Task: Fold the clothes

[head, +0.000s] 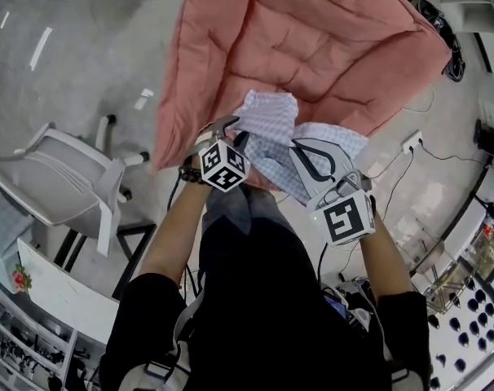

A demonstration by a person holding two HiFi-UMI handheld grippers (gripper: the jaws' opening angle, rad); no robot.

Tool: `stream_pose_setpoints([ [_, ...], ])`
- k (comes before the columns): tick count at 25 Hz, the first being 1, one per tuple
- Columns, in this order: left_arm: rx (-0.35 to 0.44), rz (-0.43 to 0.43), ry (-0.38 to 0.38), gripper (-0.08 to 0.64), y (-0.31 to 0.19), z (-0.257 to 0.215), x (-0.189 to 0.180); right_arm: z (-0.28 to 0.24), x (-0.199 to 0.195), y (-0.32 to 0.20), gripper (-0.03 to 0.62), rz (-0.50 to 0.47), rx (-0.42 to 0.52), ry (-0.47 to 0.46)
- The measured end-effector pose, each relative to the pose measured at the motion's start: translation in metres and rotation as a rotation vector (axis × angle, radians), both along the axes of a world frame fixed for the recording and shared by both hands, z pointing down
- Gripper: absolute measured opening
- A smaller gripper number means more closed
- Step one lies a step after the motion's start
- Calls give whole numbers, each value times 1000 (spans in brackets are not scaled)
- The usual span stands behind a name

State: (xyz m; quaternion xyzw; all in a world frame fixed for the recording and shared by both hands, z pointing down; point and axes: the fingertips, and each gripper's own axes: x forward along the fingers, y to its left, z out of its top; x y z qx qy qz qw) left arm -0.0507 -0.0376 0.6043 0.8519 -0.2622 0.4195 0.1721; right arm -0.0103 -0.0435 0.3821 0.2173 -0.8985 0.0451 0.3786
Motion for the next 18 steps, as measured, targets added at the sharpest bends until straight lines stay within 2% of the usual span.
stream_pose_setpoints([
  [4, -16, 63, -8, 78, 8, -7, -11, -1, -3, -2, 12, 33, -8, 4],
  [7, -36, 100, -15, 70, 17, -12, -25, -1, -8, -3, 12, 42, -2, 6],
  [9, -43, 114, -27, 15, 19, -13, -37, -4, -15, -2, 12, 38, 5, -6],
  [14, -59, 107, -7, 9, 14, -30, -57, -13, -31, -1, 12, 56, 11, -17],
  [18, -39, 98, -46, 9, 14, -59, -89, -8, -31, 0, 12, 53, 28, -6],
])
